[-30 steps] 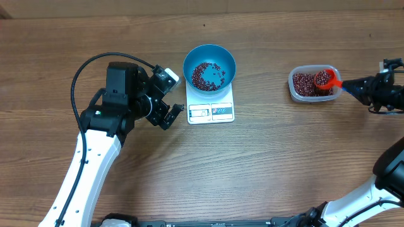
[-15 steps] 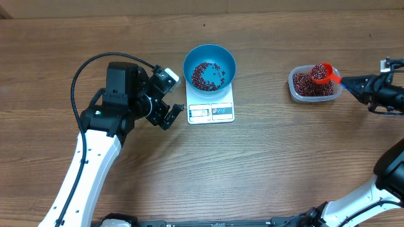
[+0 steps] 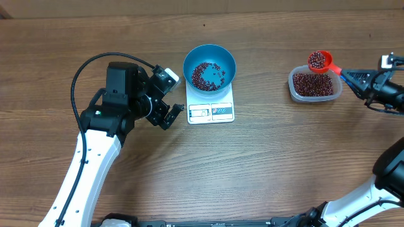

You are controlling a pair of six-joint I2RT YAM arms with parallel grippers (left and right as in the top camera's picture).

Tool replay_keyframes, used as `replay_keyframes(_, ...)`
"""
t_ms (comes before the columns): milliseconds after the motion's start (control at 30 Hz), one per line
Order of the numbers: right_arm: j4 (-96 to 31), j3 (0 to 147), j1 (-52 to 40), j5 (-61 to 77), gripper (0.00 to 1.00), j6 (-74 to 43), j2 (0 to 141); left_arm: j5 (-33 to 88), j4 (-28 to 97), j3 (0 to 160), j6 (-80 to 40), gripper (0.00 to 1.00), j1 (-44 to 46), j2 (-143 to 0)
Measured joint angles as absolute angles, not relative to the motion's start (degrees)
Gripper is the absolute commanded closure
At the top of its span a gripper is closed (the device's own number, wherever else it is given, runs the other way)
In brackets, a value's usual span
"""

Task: Scoop item into bowl and weigh 150g on scale
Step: 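Lift the filled scoop and move it over the teal bowl, then tilt the scoop to pour beans into the teal bowl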

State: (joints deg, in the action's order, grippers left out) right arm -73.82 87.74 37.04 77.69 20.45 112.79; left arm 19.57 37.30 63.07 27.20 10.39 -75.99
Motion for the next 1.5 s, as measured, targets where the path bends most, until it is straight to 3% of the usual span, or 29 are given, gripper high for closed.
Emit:
replay_keyframes(433,-73.8,87.7,17.8,79.3,0.96,20.9,112.8,19.6,37.3,63.1,27.2,0.00,10.4,-76.0)
replay_keyframes(733,-62.7,87.7,5.5,76.5,0.96,15.5,112.8,19.6,37.3,63.1,27.2,0.00,10.4,-76.0)
replay_keyframes(1133,-56.1,95.9,-6.5,55.2,0.96,-0.6,112.8,19.6,37.3,63.1,27.2,0.01,10.4,-76.0)
replay_keyframes(1500,-61.1,110.2,-17.6,25.4,0.96,-3.0,112.8,19.6,37.3,63.1,27.2,0.01,10.4,-76.0)
